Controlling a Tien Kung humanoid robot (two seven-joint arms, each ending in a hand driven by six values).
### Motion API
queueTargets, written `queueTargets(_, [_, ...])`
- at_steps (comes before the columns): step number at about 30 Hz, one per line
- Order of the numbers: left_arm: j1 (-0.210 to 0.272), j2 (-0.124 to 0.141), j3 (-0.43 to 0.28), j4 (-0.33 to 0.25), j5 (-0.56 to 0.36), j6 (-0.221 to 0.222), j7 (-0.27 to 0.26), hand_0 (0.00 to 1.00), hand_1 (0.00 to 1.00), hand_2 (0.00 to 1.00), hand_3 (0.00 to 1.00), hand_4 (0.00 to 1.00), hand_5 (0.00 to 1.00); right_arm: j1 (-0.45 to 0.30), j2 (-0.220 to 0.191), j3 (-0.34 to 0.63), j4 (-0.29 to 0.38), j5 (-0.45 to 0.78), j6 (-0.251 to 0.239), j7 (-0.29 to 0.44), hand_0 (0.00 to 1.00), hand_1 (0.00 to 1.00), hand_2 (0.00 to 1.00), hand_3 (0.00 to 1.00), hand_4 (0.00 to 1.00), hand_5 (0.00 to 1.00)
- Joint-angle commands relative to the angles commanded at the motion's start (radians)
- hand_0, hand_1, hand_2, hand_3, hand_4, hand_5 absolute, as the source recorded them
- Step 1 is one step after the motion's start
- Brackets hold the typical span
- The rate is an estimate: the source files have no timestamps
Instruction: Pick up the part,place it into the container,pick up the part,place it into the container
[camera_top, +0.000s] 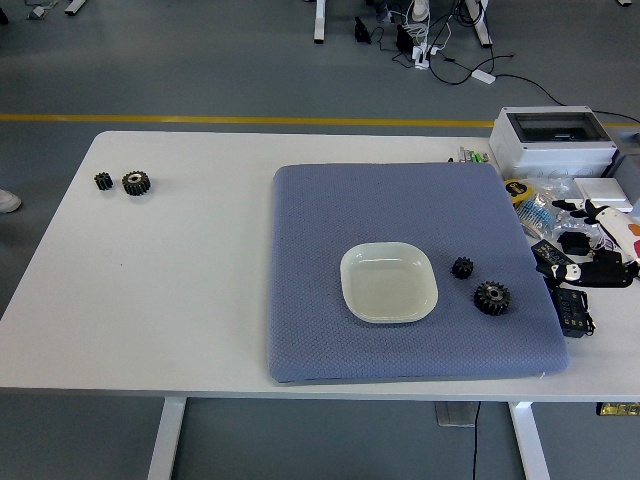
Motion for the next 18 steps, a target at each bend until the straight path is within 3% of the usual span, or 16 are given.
queueTargets(13, [-0.002,0.000,0.026,0.000,-0.022,0.002,-0.001,0.790,0.781,0.790,0.574,0.687,0.610,0.153,-0.037,-0.247,0.003,-0.032,0.067,-0.048,0.845,0.817,0.829,0.836,0.998,0.327])
queueTargets(14, [-0.002,0.000,0.027,0.000,-0.023,0.002,-0.002,0.786,0.779,0.787,0.572,0.688,0.612,0.163,-0.038,-0.264,0.004,-0.033,0.069,-0.049,0.822,0.781,0.796,0.795,0.998,0.332])
queueTargets(18, [-0.003,0.000,0.033,0.000,-0.025,0.004,-0.005,0.786,0.779,0.787,0.572,0.688,0.612,0.217,-0.031,-0.350,-0.018,-0.038,0.078,-0.052,0.822,0.781,0.796,0.795,0.998,0.332])
